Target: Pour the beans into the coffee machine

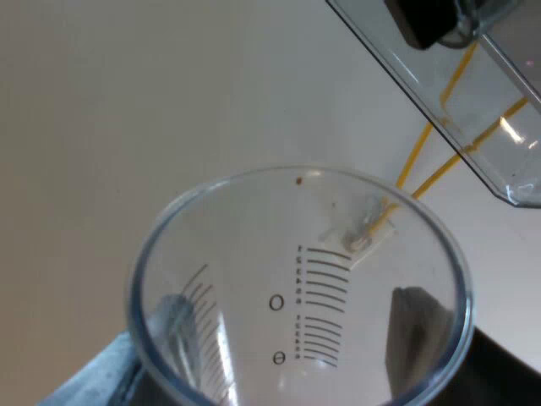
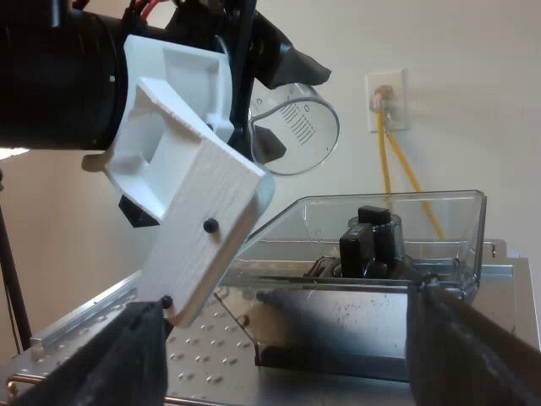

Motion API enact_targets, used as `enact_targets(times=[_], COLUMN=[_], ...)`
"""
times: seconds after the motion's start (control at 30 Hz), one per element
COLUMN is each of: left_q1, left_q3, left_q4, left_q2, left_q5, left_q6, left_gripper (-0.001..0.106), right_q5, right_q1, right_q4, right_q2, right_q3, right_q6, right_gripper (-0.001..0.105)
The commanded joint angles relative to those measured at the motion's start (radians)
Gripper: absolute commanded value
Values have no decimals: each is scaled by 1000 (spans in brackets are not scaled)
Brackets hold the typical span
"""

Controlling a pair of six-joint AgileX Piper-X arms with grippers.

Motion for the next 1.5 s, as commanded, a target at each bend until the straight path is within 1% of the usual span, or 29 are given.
enact_targets(times=[0.03,0.2,0.23,0.33,0.4,0.43,0.5,0.53,0.6,0.63,0.7,0.73,0.8,0.83,0.9,0.93,1.0,1.03,1.07,1.1,1.13,1.2,1.23,1.27,1.43,1.5], left_q1=[-5,-5,-5,-5,-5,-5,-5,-5,0,1,7,10,13,15,15,15,15,15,15,15,15,15,15,19,51,58], left_q3=[-10,-10,-10,-10,-10,-10,-10,-10,-10,-10,-10,-10,-10,-10,-10,-10,-10,-10,-10,-10,-10,-10,-10,-10,-10,-10], left_q4=[-17,-17,-17,-17,-17,-17,-17,-17,-17,-17,-17,-17,-17,-17,-11,-7,33,44,80,118,132,198,214,250,362,383], left_q2=[-9,-9,-9,-9,-13,-14,-19,-21,-31,-33,-46,-50,-66,-70,-90,-94,-118,-122,-137,-149,-153,-174,-177,-184,-222,-229], left_q5=[11,11,11,11,2,2,-13,-20,-43,-48,-79,-83,-100,-107,-133,-137,-149,-148,-148,-148,-147,-147,-147,-144,-74,-63], left_q6=[0,-92,-97,-151,-231,-259,-361,-390,-496,-511,-596,-615,-679,-694,-773,-788,-879,-894,-944,-976,-996,-1069,-1083,-1136,-1331,-1355], left_gripper=[25,25,25,25,25,25,25,25,25,25,25,25,25,25,25,25,25,25,25,25,25,25,25,25,25,25], right_q5=[7,7,7,7,7,7,7,7,7,7,7,7,7,7,7,7,7,7,7,4,-2,-37,-46,-57,-61,-62], right_q1=[0,0,0,0,0,0,0,0,0,0,0,0,0,0,0,0,0,0,0,0,0,0,0,0,0,0], right_q4=[-16,-16,-16,-16,-16,-16,-16,-16,-16,-16,-16,-16,-16,-16,-16,-16,-14,-14,-10,5,16,75,102,142,313,336], right_q2=[-7,-7,-7,-7,-7,-7,-7,-7,-7,-7,-7,-7,-7,-7,-7,-7,-7,-7,-7,-7,-7,-7,-7,-7,-7,-7], right_q3=[-3,-3,-3,-3,-3,-3,-3,-3,-3,-3,-3,-3,-3,-3,-3,-3,-3,-3,-5,-15,-20,-52,-63,-82,-167,-183], right_q6=[-4,-4,-4,-4,-4,-4,-4,-4,-4,-4,-4,-4,-4,-4,-8,-9,-12,-12,-12,-12,-12,-19,-24,-33,-35,-35], right_gripper=[62,62,62,62,62,62,62,62,62,62,62,62,62,62,62,62,62,62,62,62,62,62,62,62,62,62])
